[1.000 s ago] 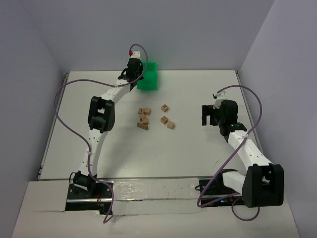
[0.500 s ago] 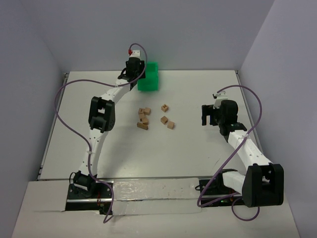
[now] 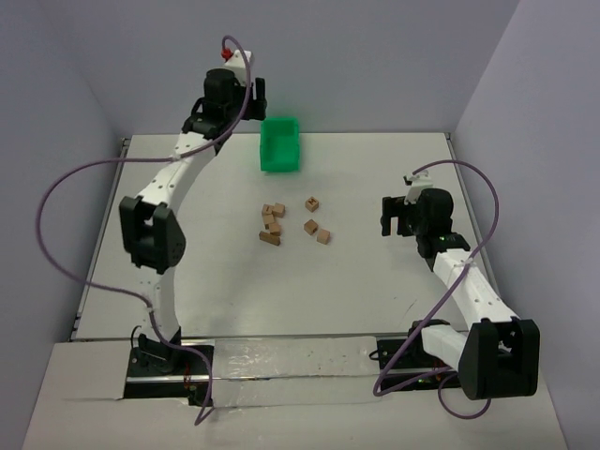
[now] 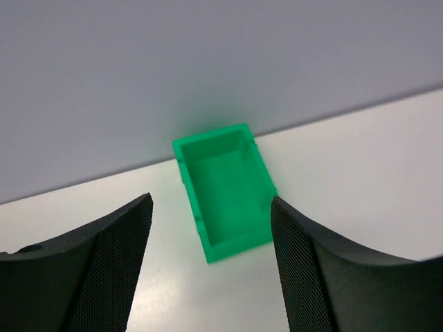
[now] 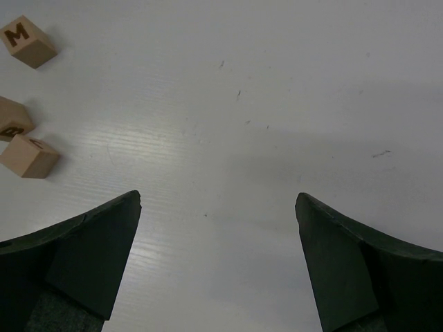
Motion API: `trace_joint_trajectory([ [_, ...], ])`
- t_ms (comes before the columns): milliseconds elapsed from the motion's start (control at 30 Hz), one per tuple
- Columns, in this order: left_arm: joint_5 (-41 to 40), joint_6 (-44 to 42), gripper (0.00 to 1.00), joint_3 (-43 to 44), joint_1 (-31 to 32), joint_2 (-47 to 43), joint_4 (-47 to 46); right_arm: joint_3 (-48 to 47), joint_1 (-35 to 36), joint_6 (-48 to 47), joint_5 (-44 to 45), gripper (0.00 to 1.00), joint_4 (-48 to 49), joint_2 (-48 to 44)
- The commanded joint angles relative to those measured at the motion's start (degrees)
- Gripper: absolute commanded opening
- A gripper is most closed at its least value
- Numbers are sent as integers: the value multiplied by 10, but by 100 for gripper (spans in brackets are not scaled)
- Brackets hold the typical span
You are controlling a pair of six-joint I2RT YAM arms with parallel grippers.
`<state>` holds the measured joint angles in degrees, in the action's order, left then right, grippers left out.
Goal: Build the wood block tower
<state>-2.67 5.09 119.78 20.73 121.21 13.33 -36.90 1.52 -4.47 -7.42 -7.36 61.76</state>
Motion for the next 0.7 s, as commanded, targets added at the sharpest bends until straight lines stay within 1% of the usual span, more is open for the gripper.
trace_joint_trajectory([
  [0, 117, -16, 73, -104, 0, -91, 72, -33, 2, 4, -28, 100, -8, -27],
  [100, 147, -13, 69, -189, 0, -144, 82, -32, 2, 6, -37, 100, -12, -33],
  [167, 142, -6, 68, -241, 3, -171, 77, -33, 2, 9, -40, 100, -13, -37],
  [200, 129, 1, 67, -264, 5, -183, 81, -34, 2, 10, -42, 100, -14, -38],
  [300, 88, 39, 66, -296, 21, -203, 100, -34, 2, 12, -44, 100, -13, -38],
  [333, 63, 49, 66, -309, 31, -211, 95, -34, 2, 12, -44, 100, -13, -39],
  [367, 14, 57, 66, -339, 52, -230, 77, -34, 3, 12, -44, 100, -13, -39],
  [400, -15, 63, 66, -361, 69, -243, 65, -35, 3, 13, -44, 100, -13, -40],
  [467, -46, 64, 66, -394, 95, -262, 49, -34, 2, 13, -44, 100, -13, -41],
  [500, -51, 57, 65, -420, 107, -269, 43, -34, 2, 13, -44, 100, -13, -43],
  [567, -54, 32, 63, -445, 138, -284, 29, -33, 2, 11, -43, 100, -13, -47],
  [667, -18, 3, 64, -461, 145, -282, 38, -32, 2, 10, -45, 100, -13, -51],
])
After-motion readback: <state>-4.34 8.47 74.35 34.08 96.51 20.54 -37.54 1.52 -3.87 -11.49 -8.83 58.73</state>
